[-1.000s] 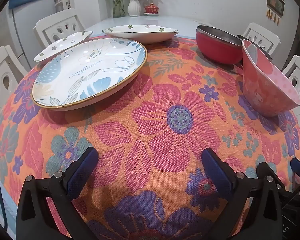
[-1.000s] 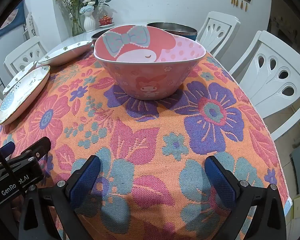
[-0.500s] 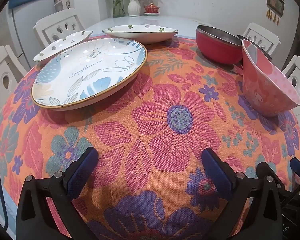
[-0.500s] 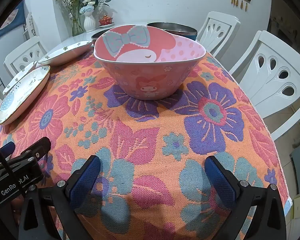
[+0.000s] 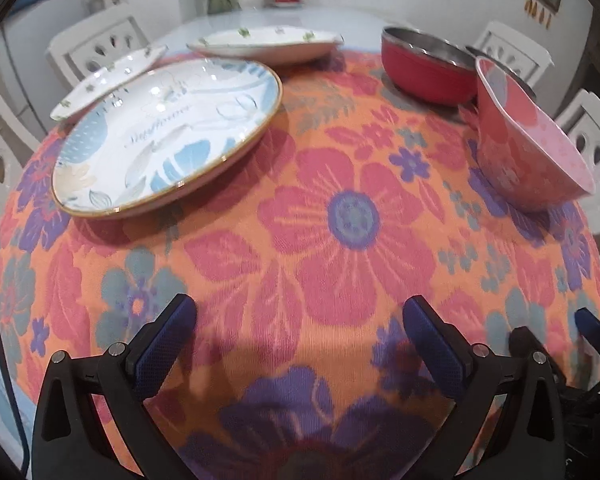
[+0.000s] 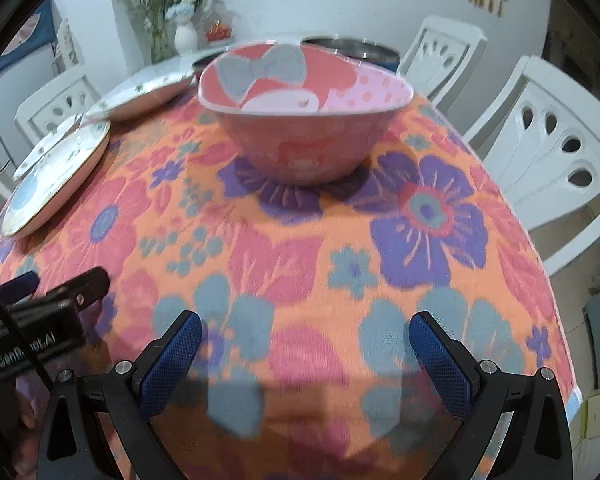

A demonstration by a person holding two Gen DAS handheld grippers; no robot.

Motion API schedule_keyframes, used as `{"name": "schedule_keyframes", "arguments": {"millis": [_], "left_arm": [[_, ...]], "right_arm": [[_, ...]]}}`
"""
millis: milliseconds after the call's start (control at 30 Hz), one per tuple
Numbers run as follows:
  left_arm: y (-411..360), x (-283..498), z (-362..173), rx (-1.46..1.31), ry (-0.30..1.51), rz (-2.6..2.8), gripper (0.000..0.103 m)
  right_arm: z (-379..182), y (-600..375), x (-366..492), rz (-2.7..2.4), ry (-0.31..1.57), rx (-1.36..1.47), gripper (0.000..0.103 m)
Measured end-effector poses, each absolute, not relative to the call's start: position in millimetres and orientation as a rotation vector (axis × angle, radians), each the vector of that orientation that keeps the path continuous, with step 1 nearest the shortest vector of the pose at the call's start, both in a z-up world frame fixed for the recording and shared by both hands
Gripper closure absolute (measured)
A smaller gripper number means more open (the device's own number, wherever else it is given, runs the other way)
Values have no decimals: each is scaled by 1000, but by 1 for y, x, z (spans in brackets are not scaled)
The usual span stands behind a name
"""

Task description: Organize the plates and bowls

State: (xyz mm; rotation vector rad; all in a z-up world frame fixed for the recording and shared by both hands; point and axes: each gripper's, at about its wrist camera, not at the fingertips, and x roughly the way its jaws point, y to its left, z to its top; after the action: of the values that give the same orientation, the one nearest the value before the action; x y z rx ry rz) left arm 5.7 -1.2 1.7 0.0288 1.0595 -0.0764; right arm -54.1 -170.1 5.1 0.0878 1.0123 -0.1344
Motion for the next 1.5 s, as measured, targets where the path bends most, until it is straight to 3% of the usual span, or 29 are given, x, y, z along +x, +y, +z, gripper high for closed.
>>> {"name": "schedule_keyframes", "arguments": {"millis": [233,433,900,1500], "left_arm": [[0,-16,6,42,1168,-89,0],[13,-34,37,-3,1132,-56,1],[63,-68,181,40,958,132,1],[70,-78,236,42,841,180,1]], "right_arm": [[7,-168,-66,-123,1151,86,0],[17,-173,-60,-142,1352,103,2],[207,-118,-76,-106,1035,-4,3],[261,-89,-83,-75,914,-75,3]]}}
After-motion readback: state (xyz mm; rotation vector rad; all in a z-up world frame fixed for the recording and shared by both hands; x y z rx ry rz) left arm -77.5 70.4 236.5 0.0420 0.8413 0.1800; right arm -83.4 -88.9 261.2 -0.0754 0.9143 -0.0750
